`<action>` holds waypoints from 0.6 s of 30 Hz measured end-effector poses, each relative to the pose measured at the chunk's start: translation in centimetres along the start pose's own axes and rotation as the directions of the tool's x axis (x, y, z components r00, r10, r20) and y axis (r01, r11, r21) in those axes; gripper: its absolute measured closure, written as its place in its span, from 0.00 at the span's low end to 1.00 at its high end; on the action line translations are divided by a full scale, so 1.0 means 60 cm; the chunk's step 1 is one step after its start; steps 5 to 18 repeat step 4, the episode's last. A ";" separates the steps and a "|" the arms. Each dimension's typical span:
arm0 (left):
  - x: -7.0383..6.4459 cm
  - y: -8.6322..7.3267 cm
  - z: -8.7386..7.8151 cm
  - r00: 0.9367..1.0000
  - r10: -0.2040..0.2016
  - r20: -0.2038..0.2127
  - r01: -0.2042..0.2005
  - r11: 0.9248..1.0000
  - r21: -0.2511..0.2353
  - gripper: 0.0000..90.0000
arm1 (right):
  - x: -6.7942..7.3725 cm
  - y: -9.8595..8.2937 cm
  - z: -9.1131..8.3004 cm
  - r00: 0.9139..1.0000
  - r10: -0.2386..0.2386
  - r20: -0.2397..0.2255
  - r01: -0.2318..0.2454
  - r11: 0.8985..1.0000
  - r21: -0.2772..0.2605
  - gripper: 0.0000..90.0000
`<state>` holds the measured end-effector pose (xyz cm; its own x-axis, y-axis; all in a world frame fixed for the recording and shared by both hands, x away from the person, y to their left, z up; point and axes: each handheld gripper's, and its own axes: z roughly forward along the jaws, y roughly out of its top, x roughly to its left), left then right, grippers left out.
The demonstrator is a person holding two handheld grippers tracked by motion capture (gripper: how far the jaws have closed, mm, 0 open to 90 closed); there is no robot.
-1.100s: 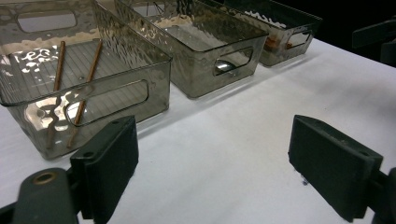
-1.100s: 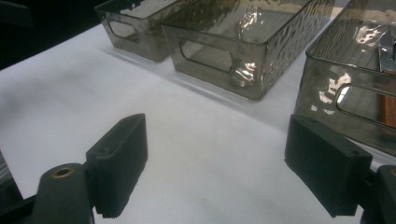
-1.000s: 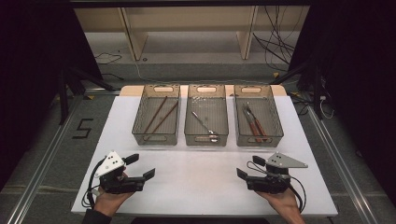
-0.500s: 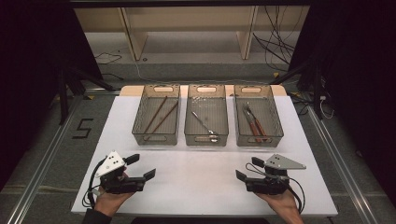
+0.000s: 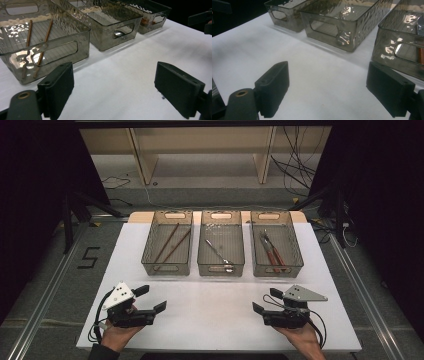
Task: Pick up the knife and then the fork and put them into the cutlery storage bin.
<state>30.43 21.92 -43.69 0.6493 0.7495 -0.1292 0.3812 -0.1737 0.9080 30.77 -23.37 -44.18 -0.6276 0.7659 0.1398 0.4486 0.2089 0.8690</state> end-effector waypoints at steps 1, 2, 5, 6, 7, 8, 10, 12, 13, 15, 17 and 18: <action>0.000 0.000 0.000 1.000 0.000 0.000 0.000 1.000 0.000 0.17 | 0.000 0.000 0.000 1.000 -0.002 0.000 0.002 1.000 0.000 0.21; 0.000 0.000 0.000 1.000 0.000 0.000 0.000 1.000 0.000 0.17 | 0.001 0.000 0.000 1.000 -0.002 0.000 0.002 1.000 -0.001 0.21; 0.000 0.000 0.000 1.000 0.000 0.000 0.000 1.000 0.000 0.17 | 0.001 0.000 0.000 1.000 -0.006 0.001 0.006 1.000 -0.003 0.21; 0.000 0.000 0.000 1.000 0.000 0.000 0.000 1.000 0.000 0.17 | 0.001 0.000 0.000 1.000 -0.006 0.001 0.006 1.000 -0.003 0.21; 0.000 0.000 0.000 1.000 0.000 0.000 0.000 1.000 0.000 0.17 | 0.001 0.000 0.000 1.000 -0.006 0.001 0.006 1.000 -0.003 0.21; 0.000 0.000 0.000 1.000 0.000 0.000 0.000 1.000 0.000 0.17 | 0.001 0.000 0.000 1.000 -0.006 0.001 0.006 1.000 -0.003 0.21; 0.000 0.000 0.000 1.000 0.000 0.000 0.000 1.000 0.000 0.17 | 0.001 0.000 0.000 1.000 -0.006 0.001 0.006 1.000 -0.003 0.21; 0.000 0.000 0.000 1.000 0.000 0.000 0.000 1.000 0.000 0.17 | 0.001 0.000 0.000 1.000 -0.006 0.001 0.006 1.000 -0.003 0.21; 0.000 0.000 0.000 1.000 0.000 0.000 0.000 1.000 0.000 0.17 | 0.001 0.000 0.000 1.000 -0.006 0.001 0.006 1.000 -0.003 0.21; 0.000 0.000 0.000 1.000 0.000 0.000 0.000 1.000 0.000 0.17 | 0.001 0.000 0.000 1.000 -0.006 0.001 0.006 1.000 -0.003 0.21; 0.000 0.000 0.000 1.000 0.000 0.000 0.000 1.000 0.000 0.17 | 0.001 0.000 0.000 1.000 -0.006 0.001 0.006 1.000 -0.003 0.21; 0.000 0.000 0.000 1.000 0.000 0.000 0.000 1.000 0.000 0.17 | 0.001 0.000 0.000 1.000 -0.006 0.001 0.006 1.000 -0.003 0.21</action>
